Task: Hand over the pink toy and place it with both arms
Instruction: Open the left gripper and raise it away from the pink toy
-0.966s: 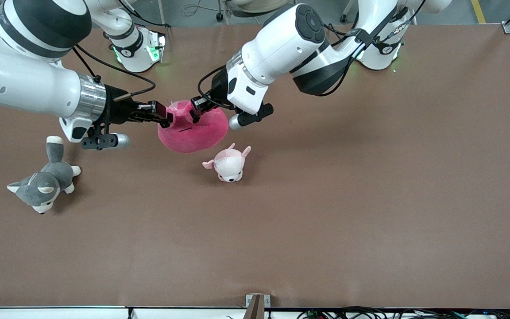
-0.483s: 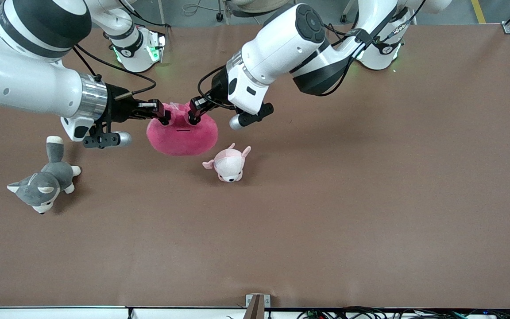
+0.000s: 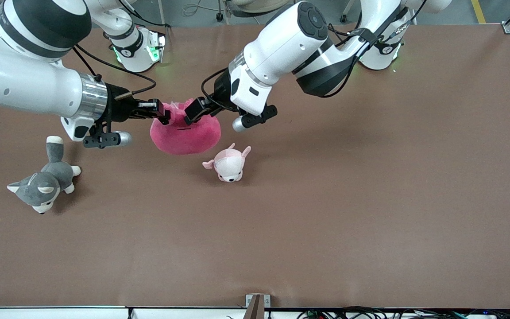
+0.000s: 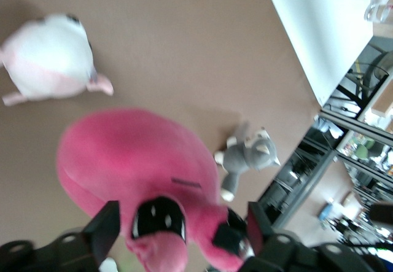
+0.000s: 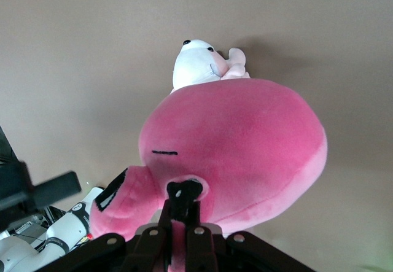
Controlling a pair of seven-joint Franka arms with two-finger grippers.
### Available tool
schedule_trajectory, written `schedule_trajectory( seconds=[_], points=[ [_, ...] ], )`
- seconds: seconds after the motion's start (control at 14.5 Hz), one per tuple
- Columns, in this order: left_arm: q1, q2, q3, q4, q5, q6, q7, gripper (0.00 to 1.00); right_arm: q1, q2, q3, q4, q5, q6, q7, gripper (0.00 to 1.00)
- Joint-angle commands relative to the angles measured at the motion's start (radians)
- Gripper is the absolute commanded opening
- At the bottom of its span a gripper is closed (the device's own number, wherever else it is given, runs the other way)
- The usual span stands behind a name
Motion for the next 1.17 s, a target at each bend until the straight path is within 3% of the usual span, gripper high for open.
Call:
schedule_trajectory(
  seconds=[0.0,0.28,0.48,0.97,1.1],
  points=[
    [0.031,-0.003,0.003,0.003,0.123,-0.059,-0.01,1.0,-0.009,-0.012,-0.012,0.006,-0.032,-0.008,0.006,0.01],
    [0.048,-0.026,0.003,0.004,0.305,-0.234,0.027,1.0,-0.013,-0.011,-0.01,0.021,-0.199,0.003,0.005,0.01],
    [0.111,-0.046,0.003,0.004,0.322,-0.336,0.146,1.0,-0.022,-0.011,-0.012,0.023,-0.256,0.018,-0.001,0.01],
    [0.256,-0.094,0.005,0.006,0.326,-0.535,0.324,1.0,-0.09,0.038,-0.012,0.012,-0.274,0.057,-0.058,0.0],
    [0.284,-0.101,0.003,0.006,0.377,-0.599,0.385,1.0,-0.116,0.069,-0.012,0.012,-0.274,0.057,-0.08,0.0]
  ],
)
